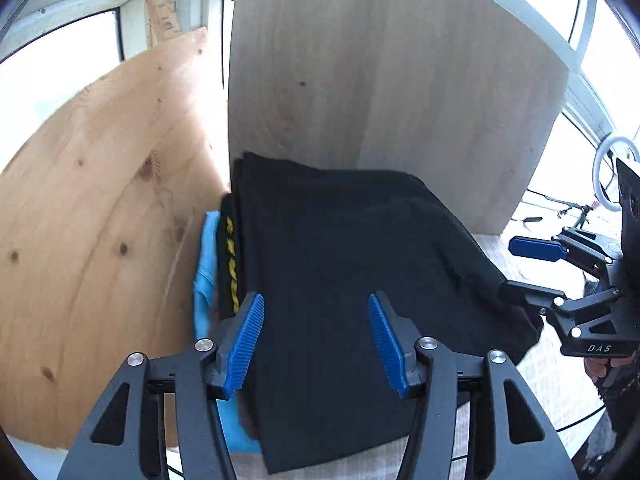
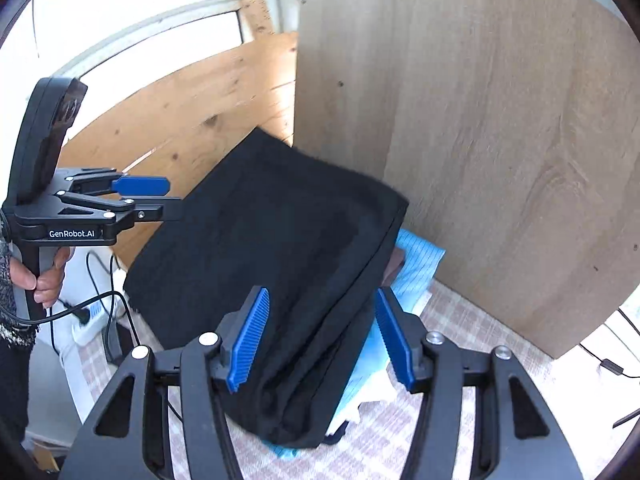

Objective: Fold clothes

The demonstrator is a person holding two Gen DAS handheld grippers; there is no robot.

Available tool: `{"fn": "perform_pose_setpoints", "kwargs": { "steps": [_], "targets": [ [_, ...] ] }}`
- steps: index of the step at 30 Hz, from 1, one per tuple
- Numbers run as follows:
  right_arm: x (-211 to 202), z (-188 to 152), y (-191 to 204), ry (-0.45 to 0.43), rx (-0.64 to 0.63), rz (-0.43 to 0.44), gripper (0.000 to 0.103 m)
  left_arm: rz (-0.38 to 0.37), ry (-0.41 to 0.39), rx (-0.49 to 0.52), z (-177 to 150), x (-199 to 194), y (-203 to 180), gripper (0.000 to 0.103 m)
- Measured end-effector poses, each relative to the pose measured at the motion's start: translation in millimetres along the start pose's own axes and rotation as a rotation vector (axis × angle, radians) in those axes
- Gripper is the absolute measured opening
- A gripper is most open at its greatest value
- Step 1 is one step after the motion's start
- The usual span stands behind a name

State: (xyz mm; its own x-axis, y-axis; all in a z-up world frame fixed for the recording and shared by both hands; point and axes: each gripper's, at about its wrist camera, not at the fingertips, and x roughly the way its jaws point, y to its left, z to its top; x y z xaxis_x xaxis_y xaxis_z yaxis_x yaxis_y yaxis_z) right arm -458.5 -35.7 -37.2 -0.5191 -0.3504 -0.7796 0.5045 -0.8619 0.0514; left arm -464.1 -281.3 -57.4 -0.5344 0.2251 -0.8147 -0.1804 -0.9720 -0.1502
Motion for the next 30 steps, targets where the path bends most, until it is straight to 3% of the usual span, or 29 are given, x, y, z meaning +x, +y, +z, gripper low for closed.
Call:
{"fn": "perform_pose_setpoints", "kwargs": {
  "steps": [3, 7, 9, 12, 15, 17, 24, 30],
  "targets": [
    [15, -22, 16, 0.106, -0.059, -0.087, 0.057, 0.03, 0.08, -0.026, -21, 25, -5, 0.054],
    [-11, -39, -2, 0.149, 0.101, -0.11, 0.057, 0.12, 0.058, -0.081, -34, 7, -19, 0.054],
    [-37, -44, 5, 0.112, 0.134, -0.191, 0.057, 0.139, 0.016, -0.056, -44, -15, -36, 0.056],
    [-75, -53, 17, 0.038, 0.161, -0.306, 0.061, 0.151, -0.037, -0.02, -63, -47, -62, 0.075],
    [-114, -66, 29, -0.027, 0.192, -0.367, 0.064, 0.19, -0.08, 0.006, -82, -76, -80, 0.078],
    [-135, -75, 33, -0.054, 0.22, -0.388, 0.064, 0.229, -0.09, 0.002, -91, -90, -86, 0.078],
    [-184, -107, 53, -0.116, 0.257, -0.403, 0.064, 0.224, -0.113, -0.067, -114, -145, -102, 0.078],
    [-217, -146, 59, -0.145, 0.24, -0.339, 0.064, 0.258, -0.135, -0.139, -158, -182, -132, 0.078]
  ]
}}
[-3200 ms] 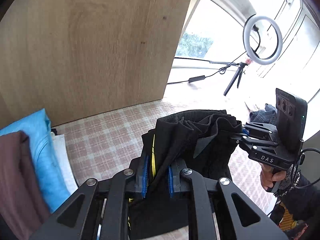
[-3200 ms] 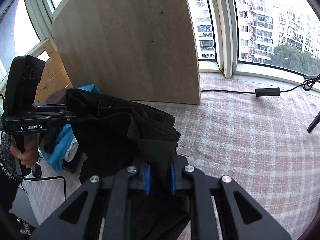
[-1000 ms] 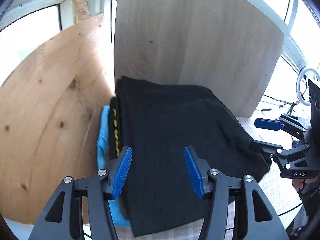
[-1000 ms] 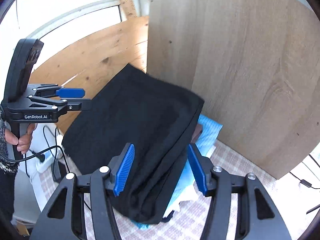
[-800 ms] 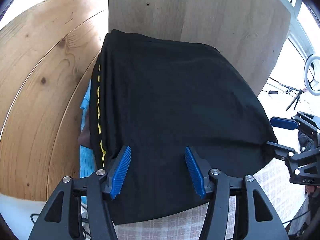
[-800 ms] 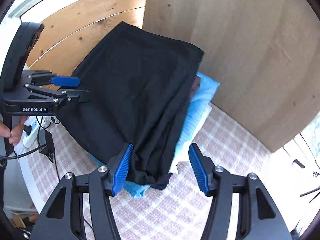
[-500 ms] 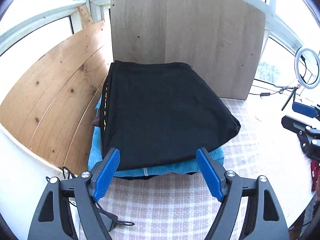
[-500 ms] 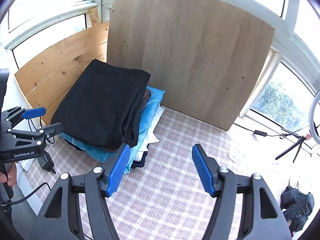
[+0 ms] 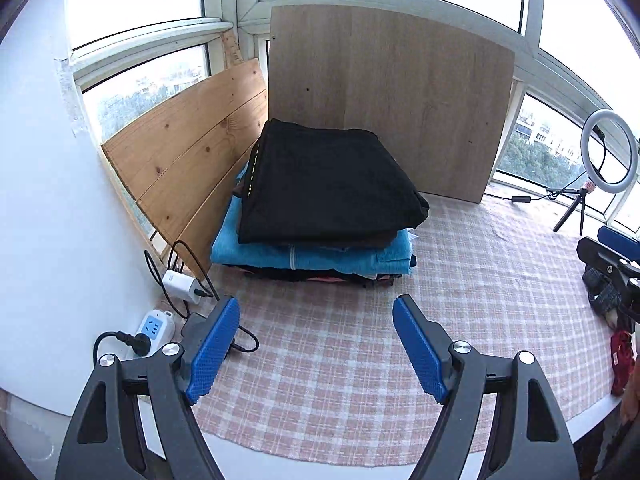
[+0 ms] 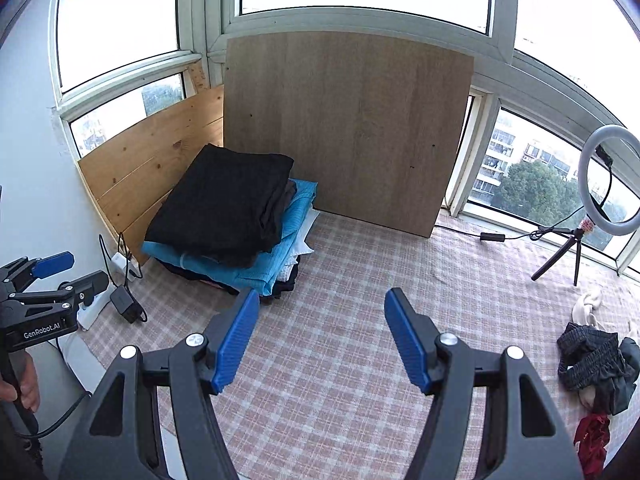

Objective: Fold clothes

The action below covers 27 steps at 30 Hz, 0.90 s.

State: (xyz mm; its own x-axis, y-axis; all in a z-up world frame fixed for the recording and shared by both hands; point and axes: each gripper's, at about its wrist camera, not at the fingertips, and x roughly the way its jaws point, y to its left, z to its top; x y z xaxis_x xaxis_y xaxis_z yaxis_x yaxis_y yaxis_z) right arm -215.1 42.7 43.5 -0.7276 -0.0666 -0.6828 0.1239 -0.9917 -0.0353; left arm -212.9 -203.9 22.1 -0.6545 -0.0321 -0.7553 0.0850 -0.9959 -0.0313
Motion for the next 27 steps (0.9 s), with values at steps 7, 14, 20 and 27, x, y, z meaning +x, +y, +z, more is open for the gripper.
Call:
{"fn": "perform_pose_setpoints", "kwargs": {
  "steps": [7, 14, 20, 27],
  "targets": [
    [-27, -45, -26, 0.032, -0.012, 0.047, 0.065, 0.032, 0.019, -0.07, -53, -40, -27, 0.078],
    [-56, -85, -47, 0.023, -0.033, 0.052, 0.065, 0.029, 0.021, -0.082, -92, -68, -51, 0.078],
    [-74, -103, -56, 0.019, -0.047, 0.051, 0.065, 0.009, 0.014, -0.08, -108, -86, -64, 0.078],
    [-86, -112, -61, 0.006, -0.059, 0.05, 0.065, 0.004, 0.004, -0.079, -114, -97, -68, 0.078]
  ]
}}
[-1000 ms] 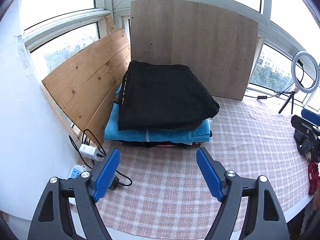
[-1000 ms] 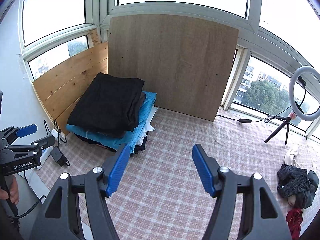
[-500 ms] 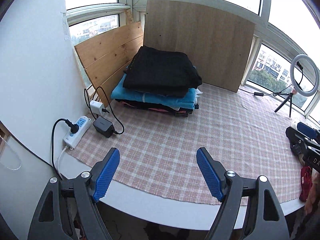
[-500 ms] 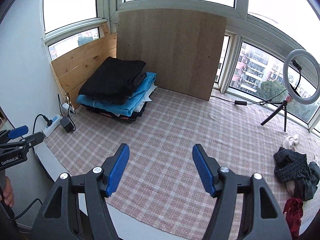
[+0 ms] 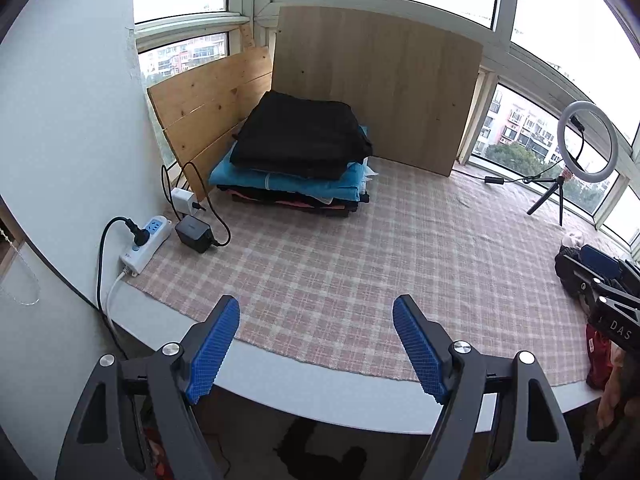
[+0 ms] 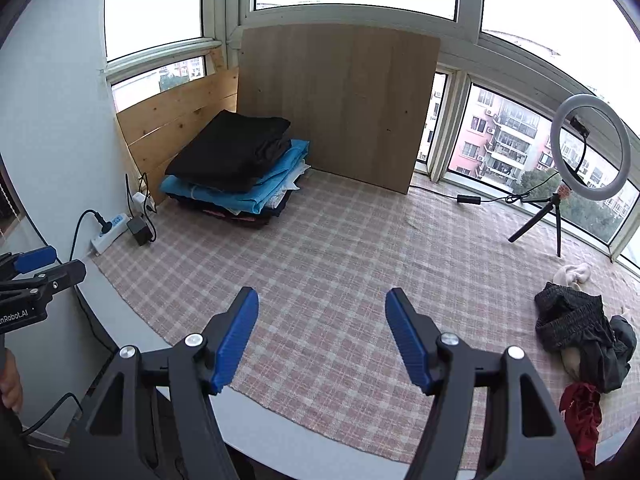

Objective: Fold clothes

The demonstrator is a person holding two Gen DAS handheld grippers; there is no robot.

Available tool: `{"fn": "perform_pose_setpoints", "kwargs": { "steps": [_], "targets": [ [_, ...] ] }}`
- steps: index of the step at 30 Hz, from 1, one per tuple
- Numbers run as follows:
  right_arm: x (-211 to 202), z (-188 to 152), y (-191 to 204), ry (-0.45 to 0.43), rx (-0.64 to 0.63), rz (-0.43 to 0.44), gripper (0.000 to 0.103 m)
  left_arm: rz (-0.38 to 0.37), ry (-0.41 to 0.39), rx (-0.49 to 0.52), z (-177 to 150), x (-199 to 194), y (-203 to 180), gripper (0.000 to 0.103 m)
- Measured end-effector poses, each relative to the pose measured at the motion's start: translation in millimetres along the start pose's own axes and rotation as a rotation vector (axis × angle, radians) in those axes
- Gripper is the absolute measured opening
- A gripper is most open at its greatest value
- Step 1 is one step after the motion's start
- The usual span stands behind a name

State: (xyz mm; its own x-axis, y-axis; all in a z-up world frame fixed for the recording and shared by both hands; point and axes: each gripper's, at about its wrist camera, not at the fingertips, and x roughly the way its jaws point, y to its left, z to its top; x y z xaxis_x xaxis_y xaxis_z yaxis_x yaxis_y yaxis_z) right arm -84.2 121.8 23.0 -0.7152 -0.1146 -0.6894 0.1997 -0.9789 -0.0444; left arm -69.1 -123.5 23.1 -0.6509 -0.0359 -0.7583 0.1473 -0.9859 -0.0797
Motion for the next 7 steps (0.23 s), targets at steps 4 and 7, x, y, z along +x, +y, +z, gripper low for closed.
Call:
{"fn": "perform_pose_setpoints", "kwargs": {
  "steps": [4, 7],
  "targets": [
    [-1.3, -3.2, -1.7, 0.006, -0.014, -0.003, 0.065, 0.007, -0.008, 0.006, -1.4, -3.6, -2.9, 0.078],
    [-1.8, -4.6, -3.2, 0.005, -0.013, 0.002, 0.065, 0.017, -0.007, 0.009, -1.4, -4.6, -5.3, 0.078]
  ]
}}
